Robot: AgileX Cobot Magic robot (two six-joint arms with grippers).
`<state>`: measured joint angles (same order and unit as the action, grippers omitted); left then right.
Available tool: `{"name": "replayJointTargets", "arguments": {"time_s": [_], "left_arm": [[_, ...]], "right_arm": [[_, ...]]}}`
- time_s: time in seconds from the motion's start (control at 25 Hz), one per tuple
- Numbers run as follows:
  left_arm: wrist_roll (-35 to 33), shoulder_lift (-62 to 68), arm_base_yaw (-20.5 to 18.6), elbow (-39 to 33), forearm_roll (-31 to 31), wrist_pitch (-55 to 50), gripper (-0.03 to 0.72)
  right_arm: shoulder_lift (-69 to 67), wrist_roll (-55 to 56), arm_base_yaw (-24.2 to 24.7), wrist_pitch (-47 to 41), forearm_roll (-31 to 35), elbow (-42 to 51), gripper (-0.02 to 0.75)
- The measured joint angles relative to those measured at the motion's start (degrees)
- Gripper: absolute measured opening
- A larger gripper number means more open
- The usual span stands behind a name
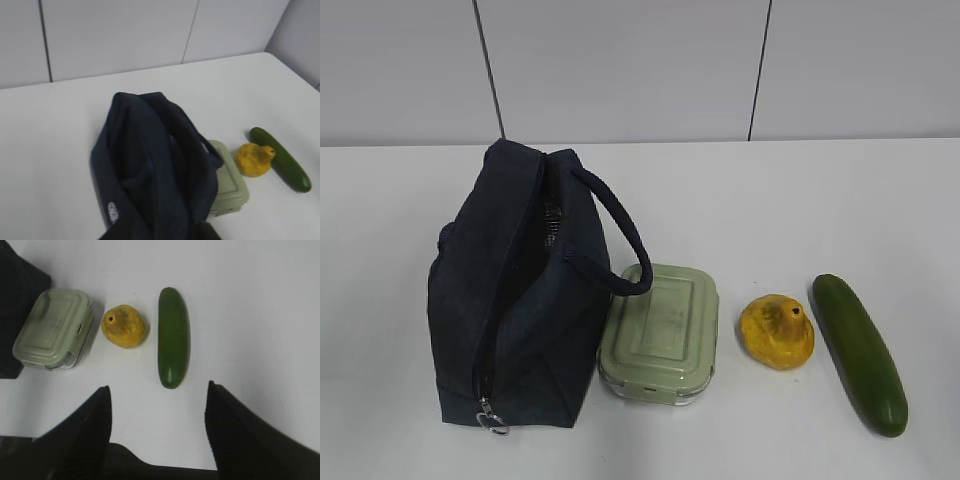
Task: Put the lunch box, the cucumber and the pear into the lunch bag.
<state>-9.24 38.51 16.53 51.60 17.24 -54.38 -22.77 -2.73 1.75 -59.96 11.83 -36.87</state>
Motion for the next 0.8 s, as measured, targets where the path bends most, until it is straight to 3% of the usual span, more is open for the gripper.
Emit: {"name": "replayJointTargets", "arguments": {"time_s": [0.24,0.52,0.64,0.8], "left_arm": [[-7.87,11.37,0.03,1.49,10.77,3.67,0.242],[-13.72,25.65,-0.24,4.02,16.44,4.07,0.245],[-14.46,29.78,-2.65,7.44,17.33,3.06,0.253],[-16.26,35.90,-9.25,12.64,18.60,-3.65,0.334]], "right_arm": [[-20.02,-6.29,0.00,4.88,2.29,-4.42,0.463],[-44.80,-14.16,0.00,6.78,7.22,-14.58,0.462],[-51.88,-15.92,0.00,6.78,9.24,-18.48,0.462],[-58.19,-16.60,0.00,6.64,9.36,-20.75,0.463]]}}
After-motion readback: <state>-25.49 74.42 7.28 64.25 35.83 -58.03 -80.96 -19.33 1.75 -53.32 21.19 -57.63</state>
